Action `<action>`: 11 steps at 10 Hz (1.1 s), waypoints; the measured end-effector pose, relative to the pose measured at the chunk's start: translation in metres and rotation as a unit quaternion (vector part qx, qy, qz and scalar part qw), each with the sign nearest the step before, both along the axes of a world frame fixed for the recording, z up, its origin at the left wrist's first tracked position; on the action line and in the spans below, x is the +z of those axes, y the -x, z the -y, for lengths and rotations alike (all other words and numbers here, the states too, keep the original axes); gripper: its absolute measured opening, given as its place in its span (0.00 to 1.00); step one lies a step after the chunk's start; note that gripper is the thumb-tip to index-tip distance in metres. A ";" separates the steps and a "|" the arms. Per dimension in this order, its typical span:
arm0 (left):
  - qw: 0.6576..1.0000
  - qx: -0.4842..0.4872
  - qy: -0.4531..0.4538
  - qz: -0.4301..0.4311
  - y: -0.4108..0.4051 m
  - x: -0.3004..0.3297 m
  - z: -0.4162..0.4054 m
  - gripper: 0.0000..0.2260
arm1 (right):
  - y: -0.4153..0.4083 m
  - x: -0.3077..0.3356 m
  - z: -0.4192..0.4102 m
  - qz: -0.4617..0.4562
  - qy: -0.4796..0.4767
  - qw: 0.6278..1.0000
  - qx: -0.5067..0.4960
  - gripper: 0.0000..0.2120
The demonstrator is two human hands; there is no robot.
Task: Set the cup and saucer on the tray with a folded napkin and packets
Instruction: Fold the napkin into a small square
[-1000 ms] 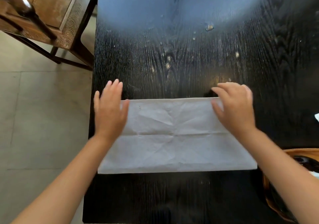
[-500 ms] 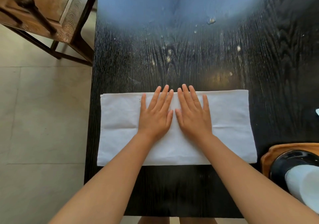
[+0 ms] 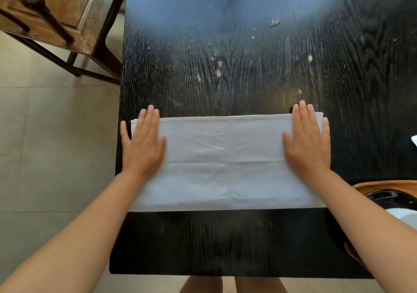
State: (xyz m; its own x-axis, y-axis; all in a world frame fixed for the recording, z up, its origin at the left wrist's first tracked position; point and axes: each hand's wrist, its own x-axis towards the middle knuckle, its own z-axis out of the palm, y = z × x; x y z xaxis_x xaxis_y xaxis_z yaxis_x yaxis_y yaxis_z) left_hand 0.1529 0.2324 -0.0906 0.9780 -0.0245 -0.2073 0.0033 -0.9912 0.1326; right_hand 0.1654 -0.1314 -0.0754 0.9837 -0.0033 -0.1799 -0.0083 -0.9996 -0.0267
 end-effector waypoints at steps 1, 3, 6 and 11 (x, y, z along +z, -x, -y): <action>0.998 0.055 -0.015 0.000 0.003 0.002 -0.016 0.29 | 0.000 -0.001 -0.001 0.001 -0.001 1.000 0.001 0.30; 0.995 -0.035 0.069 0.070 0.042 0.015 0.112 0.29 | 0.000 -0.003 0.000 0.006 0.006 1.000 -0.002 0.30; 0.998 -0.066 0.012 -0.015 0.093 -0.001 0.097 0.29 | 0.000 -0.003 0.000 0.011 -0.002 1.000 0.002 0.30; 0.999 0.004 -0.014 -0.031 0.105 0.003 0.014 0.32 | 0.045 0.016 -0.086 0.072 -0.124 0.989 -0.025 0.31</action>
State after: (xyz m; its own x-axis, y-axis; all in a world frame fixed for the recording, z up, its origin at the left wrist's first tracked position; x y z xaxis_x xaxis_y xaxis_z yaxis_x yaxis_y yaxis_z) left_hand 0.0477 0.2187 -0.0872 0.9634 -0.0094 -0.2678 0.0190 -0.9945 0.1031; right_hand 0.1209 -0.0452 -0.0592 0.9989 -0.0262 -0.0387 -0.0358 -0.9608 -0.2751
